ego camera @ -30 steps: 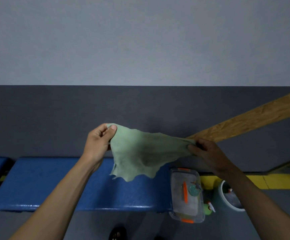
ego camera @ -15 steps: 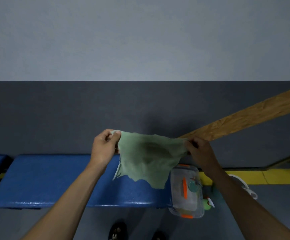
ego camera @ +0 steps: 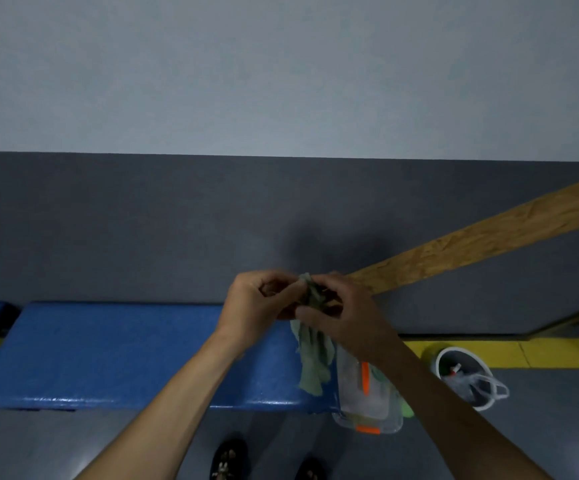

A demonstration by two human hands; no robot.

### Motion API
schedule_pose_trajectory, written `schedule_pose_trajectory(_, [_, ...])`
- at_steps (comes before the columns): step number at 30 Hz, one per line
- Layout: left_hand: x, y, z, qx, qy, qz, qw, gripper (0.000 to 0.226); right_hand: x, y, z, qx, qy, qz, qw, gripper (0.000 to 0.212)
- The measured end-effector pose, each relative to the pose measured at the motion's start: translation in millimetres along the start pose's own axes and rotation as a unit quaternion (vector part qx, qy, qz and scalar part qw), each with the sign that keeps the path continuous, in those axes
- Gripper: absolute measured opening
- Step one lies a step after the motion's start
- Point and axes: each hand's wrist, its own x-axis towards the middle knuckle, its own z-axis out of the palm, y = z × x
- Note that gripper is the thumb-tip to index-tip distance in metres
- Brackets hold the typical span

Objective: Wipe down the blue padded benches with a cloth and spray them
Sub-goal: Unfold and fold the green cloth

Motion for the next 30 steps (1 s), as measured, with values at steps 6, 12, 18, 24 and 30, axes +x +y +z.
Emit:
schedule_pose_trajectory(6, [4.3,-12.6,-25.5,0.178,-0.071,0.116,0.974,0.032,0.4,11.4,-12.4,-0.035,0.031,-0.011,0.999,0.026])
schedule_pose_trajectory(12, [10.8,-23.1,-34.4,0.291,-0.164,0.066,0.94,0.078,12.4,-5.1,-37.6,0.094,-0.012,0.034,0.995,0.02])
schedule_pose_trajectory(18, [21.5,-17.0,-6.1,0.298,-0.119,0.147,0.935,0.034,18.9,-23.7,-58.2,0.129,-0.014,0.023,0.991,0.027])
schedule_pose_trajectory(24, [16.9,-16.1,6.8,0.357,-0.104,0.203,0.906,0.018,12.8,-32.1,-79.3,0.126,0.001,0.009,0.992,0.018])
schedule_pose_trajectory(30, [16.0,19.8,-3.7,0.287,-0.03,0.226,0.93,0.006,0.8,-26.4,-111.0,-0.065,0.035,-0.031,0.997,0.018])
